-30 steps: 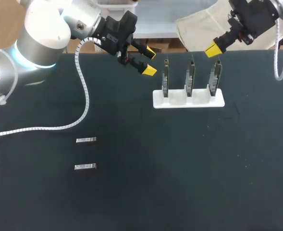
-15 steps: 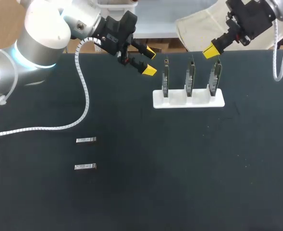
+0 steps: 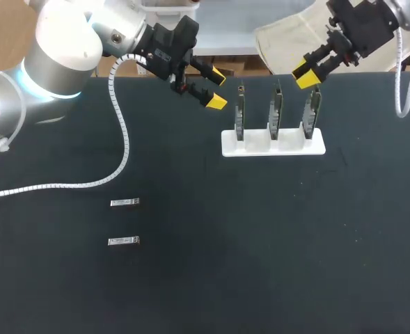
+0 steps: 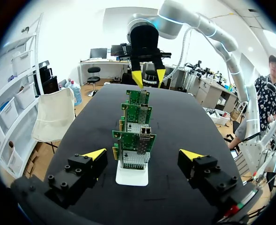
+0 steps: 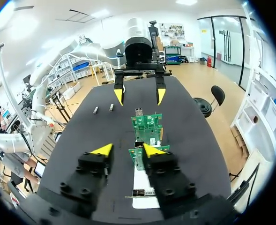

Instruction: Pick up the optical module with the left hand, and insert it into the network port with the right hand.

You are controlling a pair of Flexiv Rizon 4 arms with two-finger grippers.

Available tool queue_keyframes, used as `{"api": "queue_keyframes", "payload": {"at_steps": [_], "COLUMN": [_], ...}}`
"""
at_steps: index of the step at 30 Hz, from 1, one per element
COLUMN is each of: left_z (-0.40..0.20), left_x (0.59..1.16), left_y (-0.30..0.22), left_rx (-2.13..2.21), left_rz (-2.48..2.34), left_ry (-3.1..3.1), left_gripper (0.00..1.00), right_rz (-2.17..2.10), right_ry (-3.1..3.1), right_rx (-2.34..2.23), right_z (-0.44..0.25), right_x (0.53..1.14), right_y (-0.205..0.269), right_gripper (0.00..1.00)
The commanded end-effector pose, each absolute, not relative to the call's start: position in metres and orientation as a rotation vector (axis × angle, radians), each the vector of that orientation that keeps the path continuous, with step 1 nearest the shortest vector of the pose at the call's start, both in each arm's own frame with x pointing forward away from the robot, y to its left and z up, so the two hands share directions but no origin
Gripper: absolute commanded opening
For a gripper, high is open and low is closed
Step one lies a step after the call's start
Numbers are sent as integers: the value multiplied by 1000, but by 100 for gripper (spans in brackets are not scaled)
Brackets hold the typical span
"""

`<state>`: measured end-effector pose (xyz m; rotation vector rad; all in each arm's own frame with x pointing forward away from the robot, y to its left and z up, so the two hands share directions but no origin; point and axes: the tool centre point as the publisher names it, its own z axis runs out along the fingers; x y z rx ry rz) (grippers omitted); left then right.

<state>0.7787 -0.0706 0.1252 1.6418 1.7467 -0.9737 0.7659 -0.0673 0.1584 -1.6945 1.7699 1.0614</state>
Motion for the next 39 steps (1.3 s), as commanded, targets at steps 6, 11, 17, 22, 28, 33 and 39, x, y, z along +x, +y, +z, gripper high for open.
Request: {"api": "queue_keyframes", "payload": {"at_steps": [6, 11, 17, 22, 28, 33, 39], "left_z": [125, 125, 140, 150, 149, 141, 143], "left_x": [781, 781, 772, 753, 706, 668, 654], "left_y": [-71, -71, -60, -27, 27, 69, 89], "left_rx": [1646, 1646, 1682, 1709, 1722, 1641, 1588], "left_rz": [-975, -975, -914, -828, -747, -698, -657], "left_ry": [1748, 1748, 1740, 1801, 1895, 1991, 2020], "left_gripper": [100, 100, 100, 100, 100, 100, 100], "right_rz": [1059, 1059, 1059, 1059, 1059, 1059, 1059], "right_ry": [1770, 1770, 1770, 1770, 1770, 1770, 1770], "right_rx": [-1693, -1693, -1693, -1693, -1693, -1693, -1693], "right_z": [158, 158, 158, 158, 158, 158, 158], "right_x": [765, 765, 765, 765, 765, 765, 765], "right_y": [-67, -67, -67, -67, -67, -67, -67], "right_gripper": [100, 100, 100, 100, 100, 100, 100]}}
